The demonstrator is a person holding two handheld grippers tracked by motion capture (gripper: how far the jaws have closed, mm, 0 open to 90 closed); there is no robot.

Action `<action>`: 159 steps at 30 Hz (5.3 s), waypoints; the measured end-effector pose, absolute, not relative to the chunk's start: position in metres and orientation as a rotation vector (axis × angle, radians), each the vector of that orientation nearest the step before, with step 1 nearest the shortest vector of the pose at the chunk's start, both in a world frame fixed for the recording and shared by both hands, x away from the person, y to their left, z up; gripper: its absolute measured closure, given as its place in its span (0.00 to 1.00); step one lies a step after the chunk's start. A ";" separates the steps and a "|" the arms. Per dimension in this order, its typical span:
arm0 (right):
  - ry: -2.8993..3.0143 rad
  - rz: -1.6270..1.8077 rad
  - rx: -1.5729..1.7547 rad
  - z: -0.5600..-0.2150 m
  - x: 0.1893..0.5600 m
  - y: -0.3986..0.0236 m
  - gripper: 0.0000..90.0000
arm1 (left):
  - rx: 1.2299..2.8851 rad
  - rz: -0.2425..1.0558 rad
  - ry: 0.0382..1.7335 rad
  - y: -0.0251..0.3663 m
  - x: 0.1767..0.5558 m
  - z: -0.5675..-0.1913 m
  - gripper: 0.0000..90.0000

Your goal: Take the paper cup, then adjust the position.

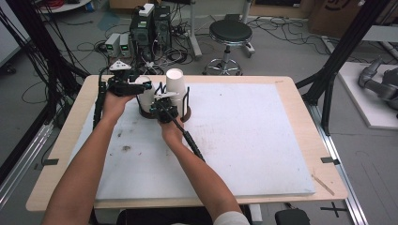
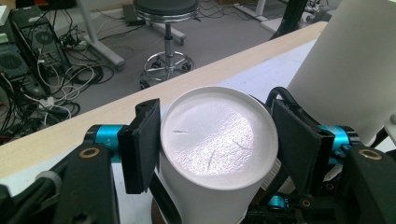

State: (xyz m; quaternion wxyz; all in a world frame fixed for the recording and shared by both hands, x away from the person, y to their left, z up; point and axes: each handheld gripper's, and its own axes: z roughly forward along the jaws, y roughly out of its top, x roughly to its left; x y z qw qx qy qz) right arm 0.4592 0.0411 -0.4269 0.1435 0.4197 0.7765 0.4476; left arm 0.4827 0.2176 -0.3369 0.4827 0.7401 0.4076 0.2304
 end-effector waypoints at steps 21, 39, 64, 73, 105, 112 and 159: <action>2.243 1.284 1.232 -0.427 0.460 0.043 1.00 | 1.819 0.556 0.994 0.217 0.479 -0.334 0.40; 2.248 1.271 1.259 -0.427 0.462 0.044 1.00 | 1.770 0.553 0.975 0.219 0.474 -0.324 0.41; 2.369 1.427 1.018 -0.397 0.447 0.013 0.84 | 1.687 0.602 0.938 0.248 0.439 -0.270 0.40; 2.454 1.455 0.763 -0.377 0.426 -0.031 0.50 | 1.746 0.528 0.903 0.240 0.402 -0.273 0.40; 2.350 1.396 0.731 -0.377 0.389 -0.225 0.24 | 1.728 0.355 0.725 0.149 0.364 -0.313 0.40; 2.403 1.410 0.753 -0.380 0.387 -0.230 0.24 | 1.725 0.358 0.739 0.146 0.361 -0.315 0.40; 2.433 1.740 0.472 -0.377 0.354 -0.212 0.23 | 1.742 0.222 0.466 0.116 0.328 -0.332 0.40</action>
